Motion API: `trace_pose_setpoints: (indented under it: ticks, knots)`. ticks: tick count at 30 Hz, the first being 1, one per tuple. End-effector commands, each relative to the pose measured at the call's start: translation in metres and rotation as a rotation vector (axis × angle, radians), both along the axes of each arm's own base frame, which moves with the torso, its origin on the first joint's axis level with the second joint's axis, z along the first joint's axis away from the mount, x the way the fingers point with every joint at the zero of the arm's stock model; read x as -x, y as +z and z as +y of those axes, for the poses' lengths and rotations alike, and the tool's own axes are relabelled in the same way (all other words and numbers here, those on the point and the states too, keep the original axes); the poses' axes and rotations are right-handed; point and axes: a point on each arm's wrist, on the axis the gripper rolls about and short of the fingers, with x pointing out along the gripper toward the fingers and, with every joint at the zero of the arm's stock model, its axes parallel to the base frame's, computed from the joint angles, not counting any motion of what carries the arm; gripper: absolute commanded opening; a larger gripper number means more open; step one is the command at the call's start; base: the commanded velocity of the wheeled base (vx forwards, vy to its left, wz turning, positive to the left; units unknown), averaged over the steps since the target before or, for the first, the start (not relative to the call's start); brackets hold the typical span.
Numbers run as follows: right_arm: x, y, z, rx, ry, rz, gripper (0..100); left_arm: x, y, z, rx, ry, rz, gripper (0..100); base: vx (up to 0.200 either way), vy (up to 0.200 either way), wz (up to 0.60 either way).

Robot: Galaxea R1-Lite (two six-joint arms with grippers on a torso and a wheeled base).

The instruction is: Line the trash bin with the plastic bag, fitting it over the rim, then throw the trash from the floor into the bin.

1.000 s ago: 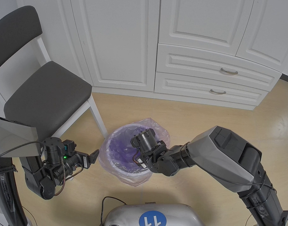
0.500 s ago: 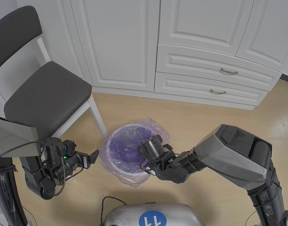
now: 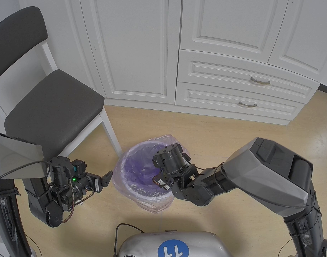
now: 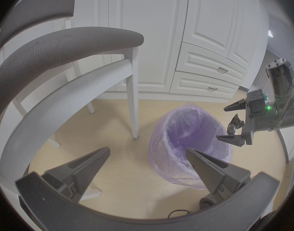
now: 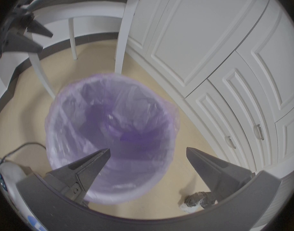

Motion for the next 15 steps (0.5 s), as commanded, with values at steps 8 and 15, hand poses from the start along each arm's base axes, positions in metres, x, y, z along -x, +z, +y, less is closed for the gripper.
trace_pose_setpoints:
  ticks: [8, 15]
  knots:
    - [-0.016, -0.034, 0.035, -0.065, 0.027, -0.064, 100, -0.001, 0.000, -0.001, 0.003, -0.001, -0.010, 100, 0.000, 0.000, 0.00]
    - [-0.017, -0.049, 0.050, -0.086, 0.043, -0.073, 100, 0.000, 0.001, 0.000, 0.005, -0.001, -0.017, 100, 0.000, 0.000, 0.00]
